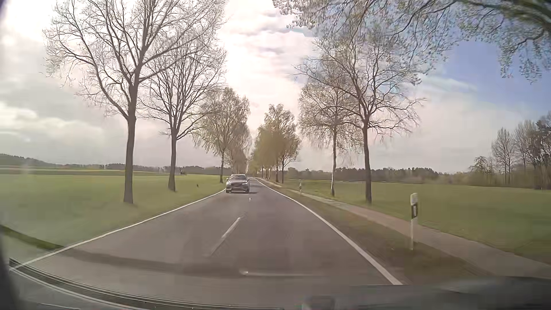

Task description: Follow the waypoints while adhering to traffic rules and regulations

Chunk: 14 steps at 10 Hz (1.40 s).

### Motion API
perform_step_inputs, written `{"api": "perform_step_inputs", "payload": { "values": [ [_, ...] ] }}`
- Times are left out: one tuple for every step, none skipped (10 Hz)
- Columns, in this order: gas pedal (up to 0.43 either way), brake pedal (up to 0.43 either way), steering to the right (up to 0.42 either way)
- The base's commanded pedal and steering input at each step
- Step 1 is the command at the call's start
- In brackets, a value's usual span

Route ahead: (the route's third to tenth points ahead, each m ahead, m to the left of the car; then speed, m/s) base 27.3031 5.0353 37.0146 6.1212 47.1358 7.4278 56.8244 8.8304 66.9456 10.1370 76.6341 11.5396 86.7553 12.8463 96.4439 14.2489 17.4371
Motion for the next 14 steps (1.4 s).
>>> {"api": "perform_step_inputs", "payload": {
  "values": [
    [0.24,0.0,-0.026],
    [0.24,0.0,-0.026],
    [0.24,0.0,-0.026],
    [0.24,0.0,-0.026],
    [0.248,0.0,-0.026],
    [0.248,0.0,-0.027],
    [0.248,0.0,-0.027],
    [0.26,0.0,-0.026],
    [0.28,0.0,-0.024],
    [0.287,0.0,-0.022],
    [0.311,0.0,-0.022],
    [0.311,0.0,-0.02],
    [0.311,0.0,-0.017],
    [0.311,0.0,-0.014]
  ]
}}
